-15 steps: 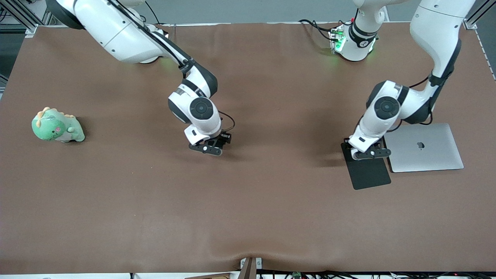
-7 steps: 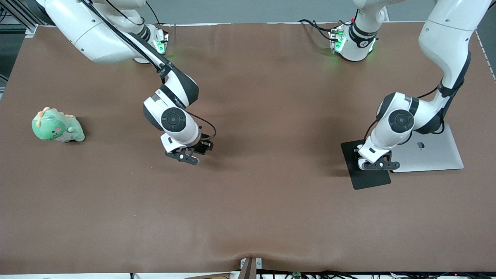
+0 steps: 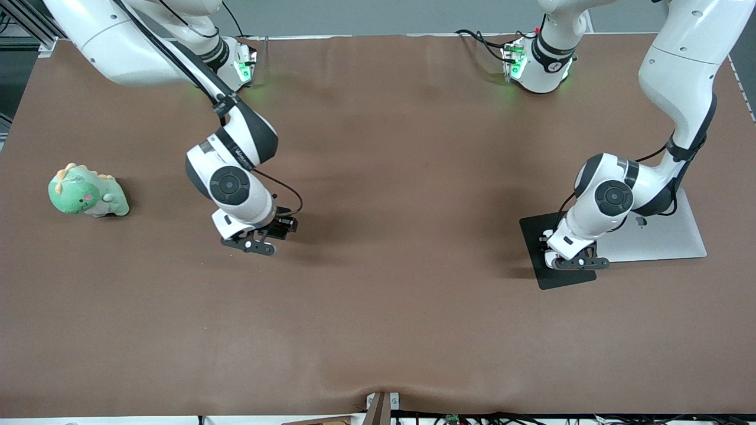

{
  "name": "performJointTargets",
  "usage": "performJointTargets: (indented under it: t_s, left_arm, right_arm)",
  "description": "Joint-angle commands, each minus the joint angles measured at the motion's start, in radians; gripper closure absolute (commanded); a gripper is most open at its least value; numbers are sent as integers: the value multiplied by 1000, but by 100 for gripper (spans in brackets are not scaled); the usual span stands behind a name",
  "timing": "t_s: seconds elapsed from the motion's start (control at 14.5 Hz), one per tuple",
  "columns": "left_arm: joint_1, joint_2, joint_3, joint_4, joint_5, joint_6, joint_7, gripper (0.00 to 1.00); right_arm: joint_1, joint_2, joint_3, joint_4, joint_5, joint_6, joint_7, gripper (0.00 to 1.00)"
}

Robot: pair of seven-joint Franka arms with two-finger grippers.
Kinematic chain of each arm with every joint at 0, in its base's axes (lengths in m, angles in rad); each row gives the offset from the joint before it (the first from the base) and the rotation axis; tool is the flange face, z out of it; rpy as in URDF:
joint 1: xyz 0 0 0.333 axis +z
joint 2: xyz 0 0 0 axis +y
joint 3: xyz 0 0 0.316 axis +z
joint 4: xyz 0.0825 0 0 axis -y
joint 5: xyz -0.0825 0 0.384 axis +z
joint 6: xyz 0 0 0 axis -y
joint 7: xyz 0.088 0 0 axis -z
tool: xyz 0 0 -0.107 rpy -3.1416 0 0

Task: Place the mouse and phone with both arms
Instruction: 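Release the mouse on the pad while the right gripper carries the phone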

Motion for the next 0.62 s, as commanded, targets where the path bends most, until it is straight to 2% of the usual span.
performJointTargets:
  t_s: [0.0, 0.14, 0.34, 0.41, 0.55]
  left_arm:
    - [25, -14, -13, 15, 27, 5, 1, 0]
    - [23, -83, -17, 17, 12, -10, -1, 0]
    - [25, -175, -53, 67, -15, -82, -2, 0]
    - [23, -191, -68, 122, -57, -169, -1, 0]
    - [23, -191, -118, 292, -146, -432, 4, 0]
  right_arm:
    - [-59, -67, -3, -65, 30, -1, -110, 100]
    - [-62, -104, -40, -58, 131, -37, -222, 100]
    - [-33, -191, -158, -67, 276, -83, -422, 100]
    - [-18, -208, -191, -70, 291, -97, -462, 100]
    - [-15, -236, -236, -114, 294, -87, -505, 100]
